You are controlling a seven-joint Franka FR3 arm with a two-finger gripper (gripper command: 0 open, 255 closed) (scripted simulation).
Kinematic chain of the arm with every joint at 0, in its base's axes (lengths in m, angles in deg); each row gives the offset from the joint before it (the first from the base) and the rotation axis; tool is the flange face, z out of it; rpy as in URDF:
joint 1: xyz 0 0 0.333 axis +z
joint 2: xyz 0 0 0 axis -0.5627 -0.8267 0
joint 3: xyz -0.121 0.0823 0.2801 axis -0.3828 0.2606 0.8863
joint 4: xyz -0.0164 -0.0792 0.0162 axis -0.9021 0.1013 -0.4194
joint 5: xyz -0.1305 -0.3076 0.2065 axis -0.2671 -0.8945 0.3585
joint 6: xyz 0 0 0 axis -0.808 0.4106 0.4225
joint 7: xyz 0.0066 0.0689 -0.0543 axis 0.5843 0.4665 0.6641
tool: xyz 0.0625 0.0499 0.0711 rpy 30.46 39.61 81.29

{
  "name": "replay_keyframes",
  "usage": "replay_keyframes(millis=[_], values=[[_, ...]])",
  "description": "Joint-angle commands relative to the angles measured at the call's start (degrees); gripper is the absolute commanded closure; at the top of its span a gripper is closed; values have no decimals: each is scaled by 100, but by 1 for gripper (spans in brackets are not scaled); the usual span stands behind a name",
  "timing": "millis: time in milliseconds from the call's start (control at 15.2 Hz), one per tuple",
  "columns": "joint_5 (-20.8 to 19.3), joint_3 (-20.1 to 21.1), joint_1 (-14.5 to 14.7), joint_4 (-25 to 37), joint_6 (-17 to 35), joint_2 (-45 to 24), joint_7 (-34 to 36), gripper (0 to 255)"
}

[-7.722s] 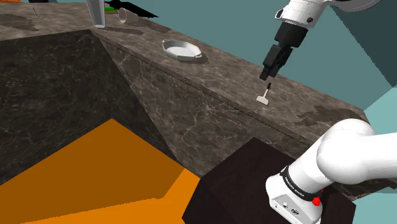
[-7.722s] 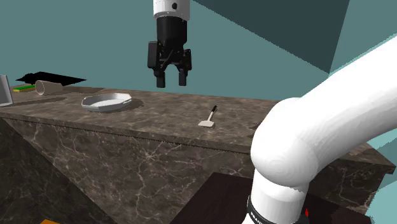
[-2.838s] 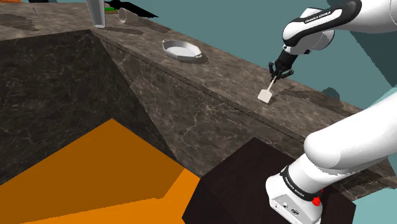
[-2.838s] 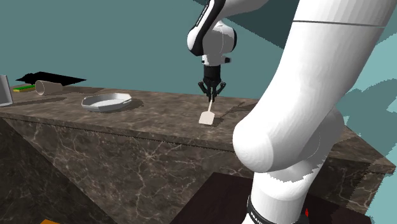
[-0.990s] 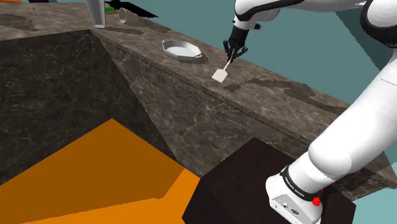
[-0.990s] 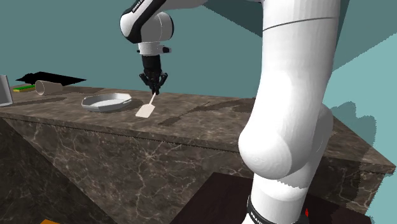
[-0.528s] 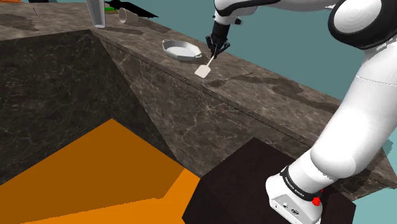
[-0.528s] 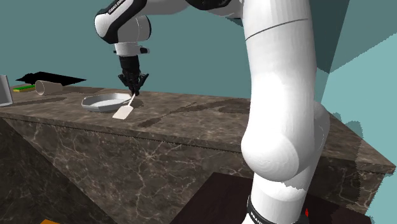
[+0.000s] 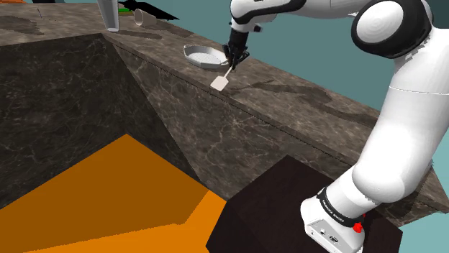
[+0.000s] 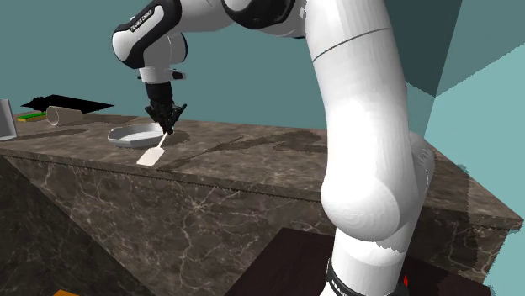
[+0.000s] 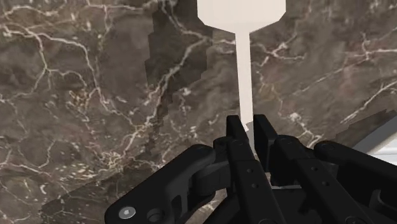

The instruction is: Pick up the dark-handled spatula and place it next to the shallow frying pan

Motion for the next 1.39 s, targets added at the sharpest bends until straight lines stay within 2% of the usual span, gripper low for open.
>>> replay_keyframes(millis=[0,792,1320], values=[[-7,-2,2,-78,128,-48,12,255],[-54,-20,3,-572,913,-343,78,255],[-56,-21,3,-588,945,-358,81,255]])
